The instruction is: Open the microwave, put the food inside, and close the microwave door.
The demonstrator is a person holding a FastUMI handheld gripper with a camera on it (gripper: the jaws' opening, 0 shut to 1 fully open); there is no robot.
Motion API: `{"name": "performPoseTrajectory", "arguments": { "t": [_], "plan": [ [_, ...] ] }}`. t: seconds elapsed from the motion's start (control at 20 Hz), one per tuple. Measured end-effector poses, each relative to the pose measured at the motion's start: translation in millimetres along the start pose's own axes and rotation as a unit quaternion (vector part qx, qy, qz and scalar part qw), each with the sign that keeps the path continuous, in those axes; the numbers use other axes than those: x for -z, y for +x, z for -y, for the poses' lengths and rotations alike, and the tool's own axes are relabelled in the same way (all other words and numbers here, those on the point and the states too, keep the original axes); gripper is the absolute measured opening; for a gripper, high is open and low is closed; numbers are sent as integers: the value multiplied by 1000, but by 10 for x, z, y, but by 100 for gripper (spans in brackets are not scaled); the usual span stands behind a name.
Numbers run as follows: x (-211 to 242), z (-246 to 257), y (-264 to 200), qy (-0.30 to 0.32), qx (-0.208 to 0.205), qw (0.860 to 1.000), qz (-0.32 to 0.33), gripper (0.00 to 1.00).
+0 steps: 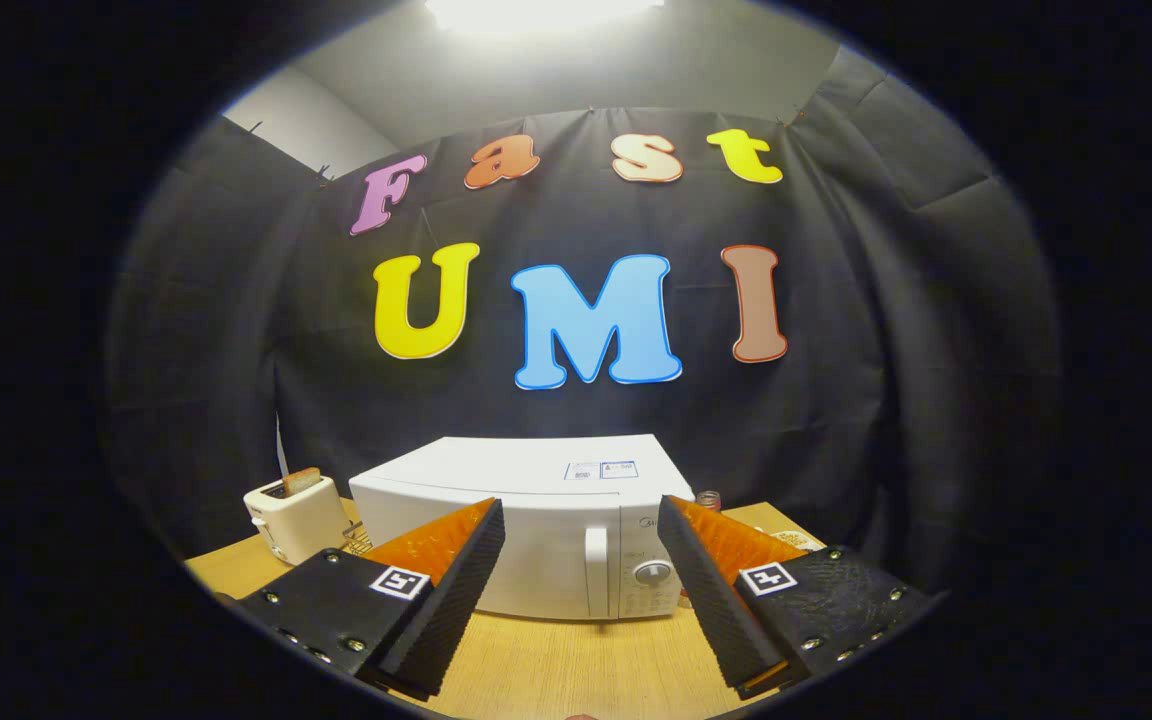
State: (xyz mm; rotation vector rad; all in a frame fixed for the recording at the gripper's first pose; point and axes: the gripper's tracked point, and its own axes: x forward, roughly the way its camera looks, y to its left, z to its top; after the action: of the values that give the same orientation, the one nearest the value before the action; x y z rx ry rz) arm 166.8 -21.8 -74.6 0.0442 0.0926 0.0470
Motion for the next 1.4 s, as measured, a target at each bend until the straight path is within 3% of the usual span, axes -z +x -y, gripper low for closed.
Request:
{"name": "performPoseTrajectory", "arguments": {
  "t": [0.95,1.05,1.2,1.3,1.4],
  "plan": [
    [1301,214,1112,5,-1,993,-122,96],
    [1416,203,1145,3,-4,990,-138,83],
    [1508,194,1186,-1,-5,989,-150,57],
    [1515,158,1207,-2,-11,988,-152,47],
    [1524,123,1222,-2,-22,988,-153,47]
  ]
}}
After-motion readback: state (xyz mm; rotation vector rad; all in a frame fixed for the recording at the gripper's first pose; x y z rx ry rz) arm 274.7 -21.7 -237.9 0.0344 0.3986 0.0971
